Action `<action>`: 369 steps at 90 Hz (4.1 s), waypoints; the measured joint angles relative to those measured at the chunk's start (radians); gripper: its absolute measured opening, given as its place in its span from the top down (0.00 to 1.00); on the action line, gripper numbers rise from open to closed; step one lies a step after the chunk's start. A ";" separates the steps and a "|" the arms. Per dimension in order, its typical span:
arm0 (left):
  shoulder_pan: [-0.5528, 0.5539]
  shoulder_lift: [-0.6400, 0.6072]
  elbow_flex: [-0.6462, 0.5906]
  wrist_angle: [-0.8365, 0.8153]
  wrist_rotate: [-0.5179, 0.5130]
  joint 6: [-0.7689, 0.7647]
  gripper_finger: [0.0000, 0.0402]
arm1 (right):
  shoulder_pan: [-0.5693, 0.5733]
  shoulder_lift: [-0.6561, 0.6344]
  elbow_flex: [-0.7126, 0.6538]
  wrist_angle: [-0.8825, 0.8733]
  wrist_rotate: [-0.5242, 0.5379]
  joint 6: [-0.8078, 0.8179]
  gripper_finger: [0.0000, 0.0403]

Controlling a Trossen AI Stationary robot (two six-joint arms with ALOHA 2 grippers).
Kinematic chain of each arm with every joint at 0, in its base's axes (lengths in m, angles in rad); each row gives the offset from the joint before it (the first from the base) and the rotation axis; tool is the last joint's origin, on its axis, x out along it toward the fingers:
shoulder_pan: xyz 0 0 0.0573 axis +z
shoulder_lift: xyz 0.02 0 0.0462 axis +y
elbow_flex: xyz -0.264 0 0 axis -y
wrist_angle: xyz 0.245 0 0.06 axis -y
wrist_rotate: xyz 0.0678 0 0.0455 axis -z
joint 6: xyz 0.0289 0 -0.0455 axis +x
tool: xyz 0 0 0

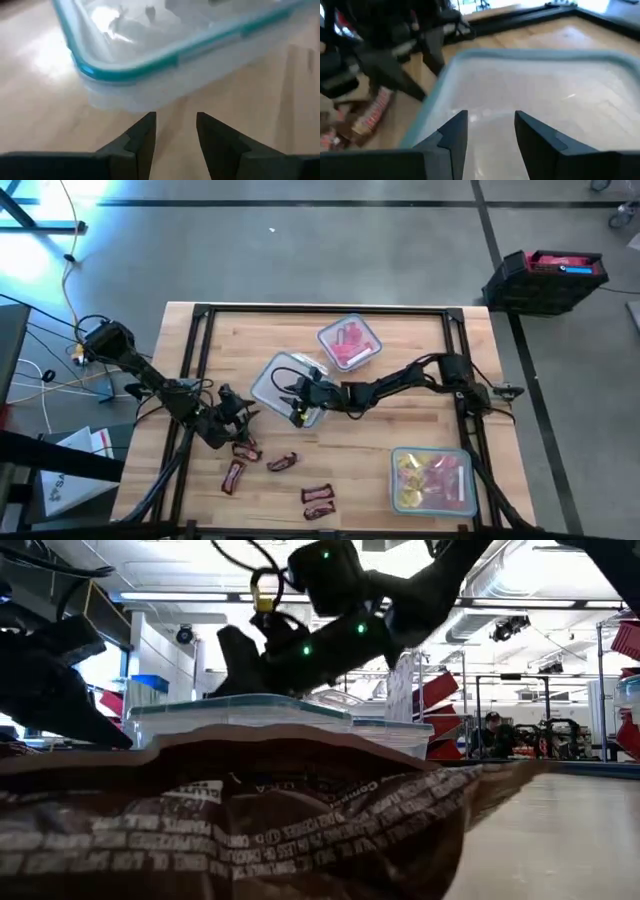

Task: Sort candy
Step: Open the transparent bin

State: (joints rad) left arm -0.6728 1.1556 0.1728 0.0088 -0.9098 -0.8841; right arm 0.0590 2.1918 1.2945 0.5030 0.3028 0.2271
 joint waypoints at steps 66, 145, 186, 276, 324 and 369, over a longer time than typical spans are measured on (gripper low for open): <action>0.129 0.058 -0.009 0.495 0.276 0.320 0.69 | -0.026 0.008 0.005 -0.046 -0.127 -0.058 0.67; 0.091 -0.125 0.177 -0.416 0.272 0.066 0.69 | 0.162 -0.152 -0.002 -0.299 -0.060 -0.021 0.67; 0.092 0.088 0.164 0.399 0.489 0.448 0.69 | 0.175 -0.201 0.000 -0.369 0.218 -0.017 0.67; 0.234 0.275 0.141 0.484 0.467 0.543 0.69 | 0.154 -0.086 0.001 -0.338 0.258 0.086 0.67; 0.192 0.270 0.144 0.654 0.696 0.492 0.69 | 0.145 -0.058 0.003 -0.304 0.240 0.053 0.67; 0.144 0.053 0.146 0.617 0.541 0.640 0.69 | 0.328 -0.151 0.125 -0.384 0.239 -0.445 0.63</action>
State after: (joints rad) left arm -0.5283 1.2089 0.3183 0.6263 -0.3690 -0.2445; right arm 0.3866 2.0407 1.4193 0.1193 0.5415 -0.2184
